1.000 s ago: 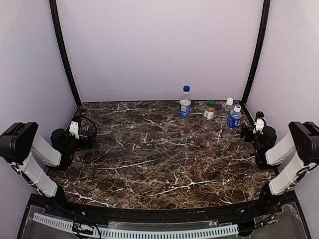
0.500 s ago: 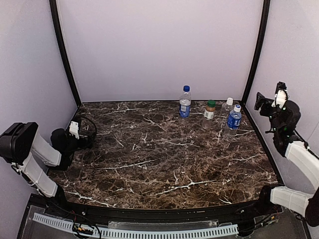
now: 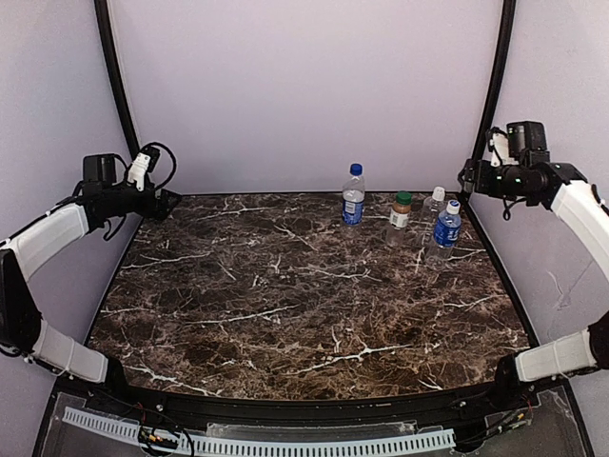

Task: Unscrew the bottle caps

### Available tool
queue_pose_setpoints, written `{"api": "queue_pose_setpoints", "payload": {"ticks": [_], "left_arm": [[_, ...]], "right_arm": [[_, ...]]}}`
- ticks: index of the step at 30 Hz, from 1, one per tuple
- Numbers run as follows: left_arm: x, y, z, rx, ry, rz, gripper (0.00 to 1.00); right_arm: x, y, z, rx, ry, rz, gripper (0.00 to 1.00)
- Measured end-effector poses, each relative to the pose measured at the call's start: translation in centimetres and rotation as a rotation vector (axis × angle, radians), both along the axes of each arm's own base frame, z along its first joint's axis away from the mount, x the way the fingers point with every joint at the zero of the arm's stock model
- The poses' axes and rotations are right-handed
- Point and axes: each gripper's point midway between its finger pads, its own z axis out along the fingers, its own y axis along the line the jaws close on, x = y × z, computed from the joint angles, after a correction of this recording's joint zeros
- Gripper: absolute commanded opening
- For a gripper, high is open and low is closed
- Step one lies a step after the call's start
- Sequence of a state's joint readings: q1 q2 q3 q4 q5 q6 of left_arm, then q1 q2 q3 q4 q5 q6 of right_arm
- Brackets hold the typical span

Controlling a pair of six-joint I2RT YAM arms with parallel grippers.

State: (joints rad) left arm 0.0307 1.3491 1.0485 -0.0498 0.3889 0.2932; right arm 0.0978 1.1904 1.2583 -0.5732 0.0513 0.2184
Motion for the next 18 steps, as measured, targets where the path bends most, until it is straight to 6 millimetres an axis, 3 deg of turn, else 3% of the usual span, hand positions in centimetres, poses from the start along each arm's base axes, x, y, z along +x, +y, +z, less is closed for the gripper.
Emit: {"api": "queue_pose_setpoints", "payload": {"ticks": [2,7,11,18], "left_arm": [[-2.2,-1.7,-0.3,-0.005,0.067,-0.067,1.0],[-6.8,-5.5,-1.4,-0.023,0.211,-0.232,1.0],[-8.9,-6.6,-2.3,-0.038,0.294,-0.288,1.0],[-10.4,-7.7,-3.3,-0.029,0.355,-0.329,1.0]], "right_arm": [[0.6,0.9,-2.0,-0.039,0.12,0.002,0.84],[0.5,1.0,-6.5,-0.129,0.327,-0.023,0.79],[0.4,1.4,-7.7,-0.154,0.387,-0.008,0.75],[1.7,2.1,-8.5,-0.158,0.41,0.022,0.66]]}}
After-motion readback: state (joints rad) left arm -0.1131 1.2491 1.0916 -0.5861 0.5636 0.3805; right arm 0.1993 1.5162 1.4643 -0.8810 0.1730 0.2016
